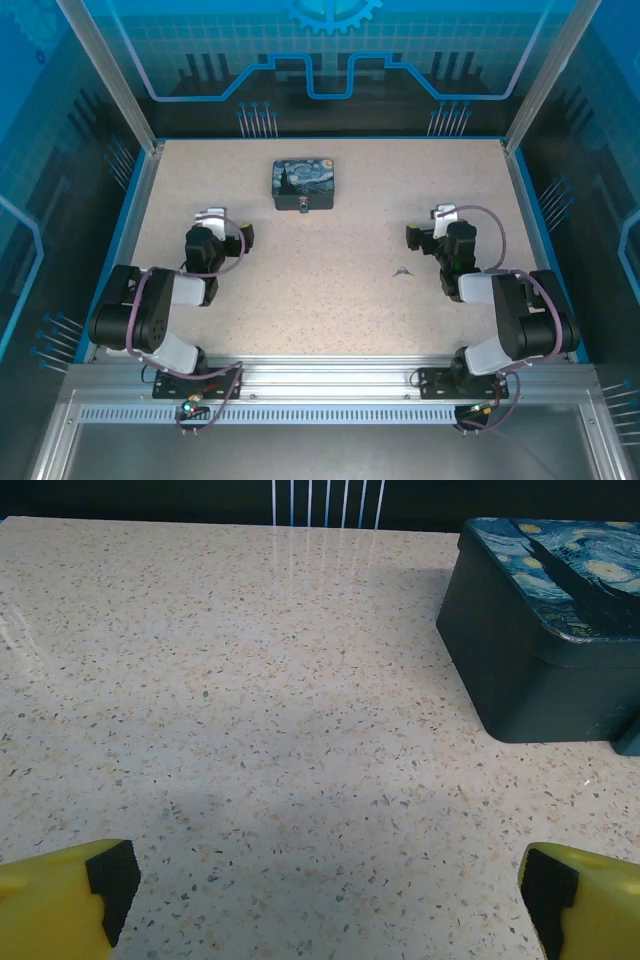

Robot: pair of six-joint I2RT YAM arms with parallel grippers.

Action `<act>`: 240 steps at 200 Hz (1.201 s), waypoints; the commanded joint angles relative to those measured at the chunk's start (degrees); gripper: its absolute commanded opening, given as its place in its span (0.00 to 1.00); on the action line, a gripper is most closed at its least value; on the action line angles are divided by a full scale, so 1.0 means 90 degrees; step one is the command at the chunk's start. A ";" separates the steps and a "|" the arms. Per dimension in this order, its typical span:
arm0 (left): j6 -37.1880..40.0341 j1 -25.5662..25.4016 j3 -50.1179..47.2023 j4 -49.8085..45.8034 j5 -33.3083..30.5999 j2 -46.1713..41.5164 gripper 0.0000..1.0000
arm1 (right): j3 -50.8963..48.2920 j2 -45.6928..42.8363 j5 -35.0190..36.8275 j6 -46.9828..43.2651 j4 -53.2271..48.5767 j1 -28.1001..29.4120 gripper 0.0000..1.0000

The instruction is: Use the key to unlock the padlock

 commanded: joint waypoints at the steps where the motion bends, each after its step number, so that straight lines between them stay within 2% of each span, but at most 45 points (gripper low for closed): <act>1: 0.0118 0.0022 0.0120 0.0032 0.0125 0.0029 0.99 | 0.0142 0.0056 -0.0029 -0.0095 0.0027 -0.0039 1.00; 183: -0.0055 0.0193 0.0253 -0.0195 0.0320 0.0029 0.99 | 0.0139 0.0039 -0.0226 -0.0063 0.0021 -0.0128 1.00; 196: -0.0090 0.0188 0.0303 -0.0409 0.0202 -0.0134 0.99 | 0.0350 -0.0180 -0.0074 -0.0076 -0.0530 -0.0068 1.00; 213: -0.0165 0.0177 0.0534 -0.1242 -0.0135 -0.0621 0.99 | 0.1009 -0.0785 0.0151 0.0030 -0.2283 0.0007 1.00; 232: -0.0274 0.0170 0.0913 -0.2268 -0.0437 -0.1064 0.99 | 0.1744 -0.1182 0.0079 0.0909 -0.3853 -0.0085 1.00; 240: -0.0352 0.0170 0.1092 -0.2620 -0.0440 -0.1248 0.99 | 0.2061 -0.1251 0.0334 0.1518 -0.4453 -0.0107 1.00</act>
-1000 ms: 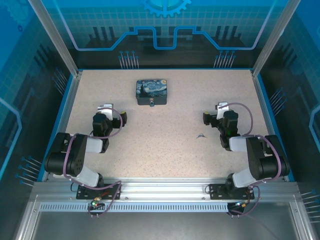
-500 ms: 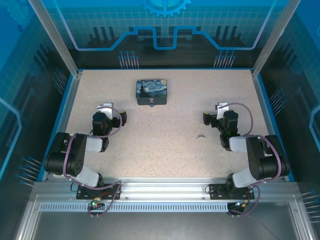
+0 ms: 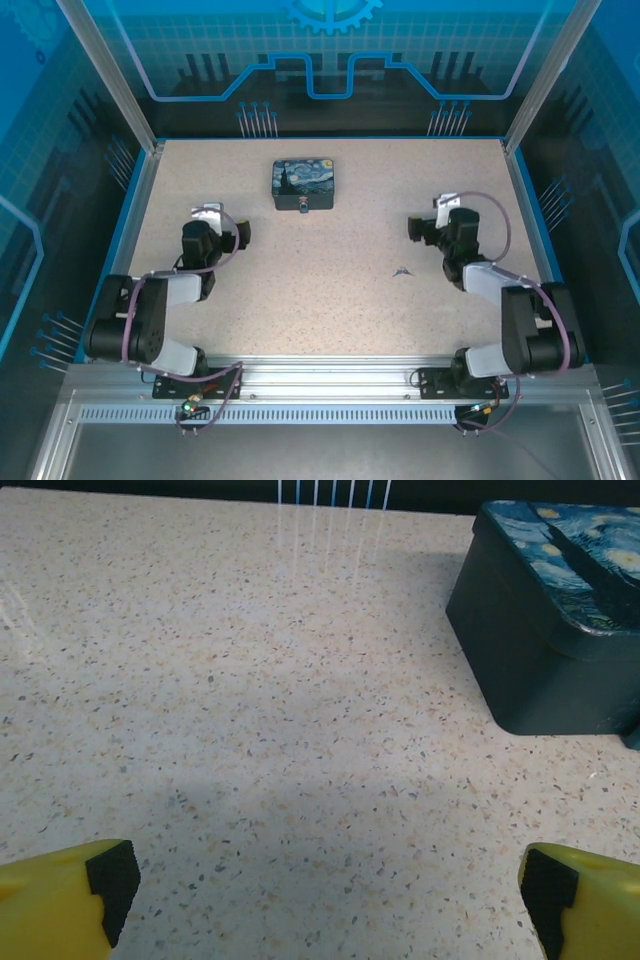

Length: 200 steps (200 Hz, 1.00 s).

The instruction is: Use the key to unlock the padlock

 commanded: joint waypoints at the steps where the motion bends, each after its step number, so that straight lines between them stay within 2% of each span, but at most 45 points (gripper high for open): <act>1: -0.0261 0.0036 0.0603 -0.1209 -0.0342 -0.0614 0.99 | 0.0964 -0.0496 0.0372 0.1299 -0.2262 -0.0075 1.00; 15: -0.0462 0.0034 0.1003 -0.1970 -0.0216 -0.0884 0.99 | 0.1535 -0.0435 0.0368 0.2193 -0.3288 -0.0237 1.00; 33: -0.0843 0.0035 0.1760 -0.3224 0.0078 -0.0936 0.99 | 0.1842 -0.0206 -0.0788 0.2525 -0.3554 -0.0515 1.00; 47: -0.1218 0.0035 0.2398 -0.4085 0.0217 -0.0757 0.99 | 0.2255 0.0027 -0.1416 0.2695 -0.3780 -0.0463 1.00; 65: -0.1645 0.0030 0.3381 -0.5280 0.0321 -0.0251 0.99 | 0.2818 0.0442 -0.2095 0.2951 -0.4019 -0.0256 1.00; 100: -0.1757 0.0036 0.5376 -0.7102 0.1326 0.1120 0.99 | 0.4352 0.1778 -0.2850 0.3694 -0.4577 0.0320 0.99; 118: -0.1896 0.0028 0.6064 -0.7415 0.1826 0.1693 0.99 | 0.5268 0.2650 -0.3198 0.4053 -0.4803 0.0618 0.97; 153: -0.2424 0.0023 0.6711 -0.7188 0.2519 0.2428 0.99 | 0.6574 0.3971 -0.3476 0.4675 -0.4822 0.1075 0.95; 200: -0.2853 -0.0162 0.7454 -0.6941 0.2931 0.3549 0.99 | 0.7735 0.5228 -0.3518 0.5214 -0.4772 0.1409 0.95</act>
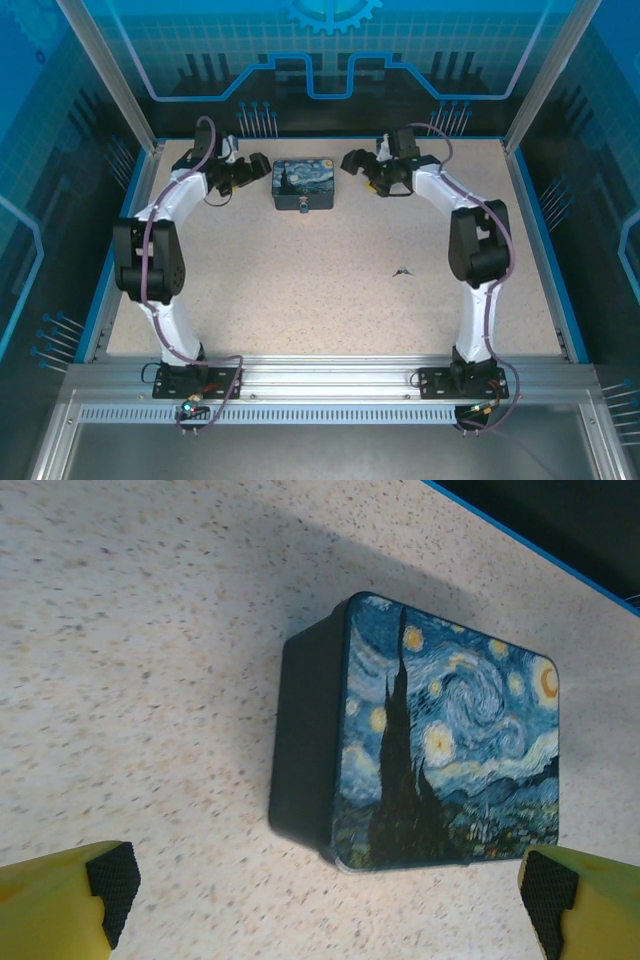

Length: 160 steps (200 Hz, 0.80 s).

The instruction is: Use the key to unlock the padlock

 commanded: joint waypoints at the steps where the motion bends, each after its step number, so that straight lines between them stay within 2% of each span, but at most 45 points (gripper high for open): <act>1: -0.0359 -0.0120 0.0448 -0.0043 0.0538 0.0506 0.99 | 0.0555 0.0484 -0.0249 0.0481 -0.0175 0.0134 0.95; 50: -0.0484 -0.0282 0.1106 0.0245 0.0863 0.1395 0.99 | 0.1629 0.1453 -0.0440 0.0616 -0.0240 0.0376 0.92; 89: -0.0823 -0.0355 0.1365 0.0699 0.1129 0.1717 0.99 | 0.2512 0.1996 -0.0484 0.0801 -0.0444 0.0529 0.87; 133: -0.1404 -0.0486 0.1371 0.1246 0.1318 0.1850 0.99 | 0.2562 0.2146 -0.0477 0.1190 -0.0166 0.0635 0.80; 160: -0.1437 -0.0670 0.1319 0.1277 0.1313 0.1815 0.99 | 0.2363 0.2024 -0.0482 0.1263 -0.0066 0.0676 0.79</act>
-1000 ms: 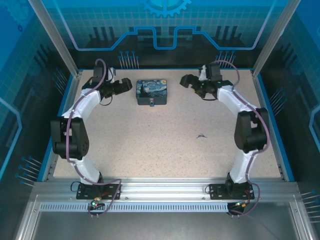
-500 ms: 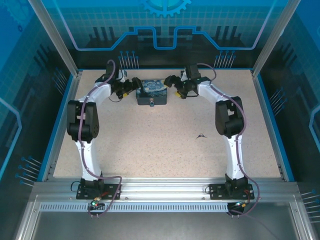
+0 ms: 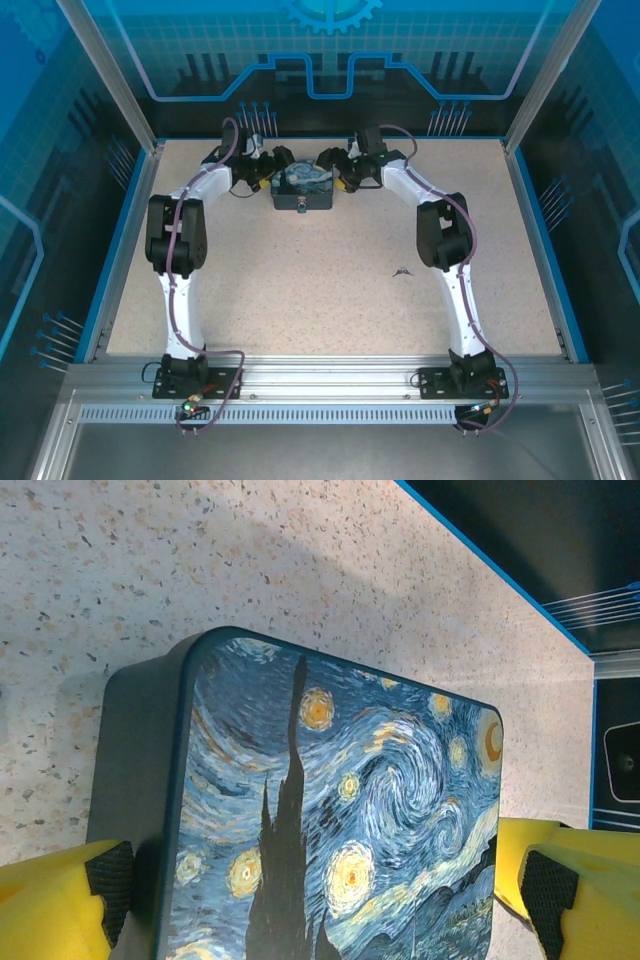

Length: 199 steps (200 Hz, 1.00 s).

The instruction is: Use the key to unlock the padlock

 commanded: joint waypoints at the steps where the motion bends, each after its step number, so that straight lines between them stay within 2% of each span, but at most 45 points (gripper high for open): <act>1: -0.0269 -0.0271 0.0126 0.0289 0.0312 0.0057 0.99 | -0.0045 0.0020 -0.0174 0.0227 0.0147 0.0142 0.79; 43: -0.0288 -0.0525 -0.0488 0.0473 0.0228 -0.0338 0.99 | -0.0990 -0.0626 -0.0170 0.0276 0.0528 0.0146 0.78; 124: -0.0538 -0.1232 -0.2648 0.1351 -0.0081 -0.1850 0.99 | -0.4010 -0.2596 0.0162 0.0404 0.1583 0.0181 0.79; 199: -0.0692 -0.2219 -0.4298 0.1677 -0.0932 -0.3070 0.99 | -0.6156 -0.4310 0.0716 0.0367 0.1906 0.0257 0.81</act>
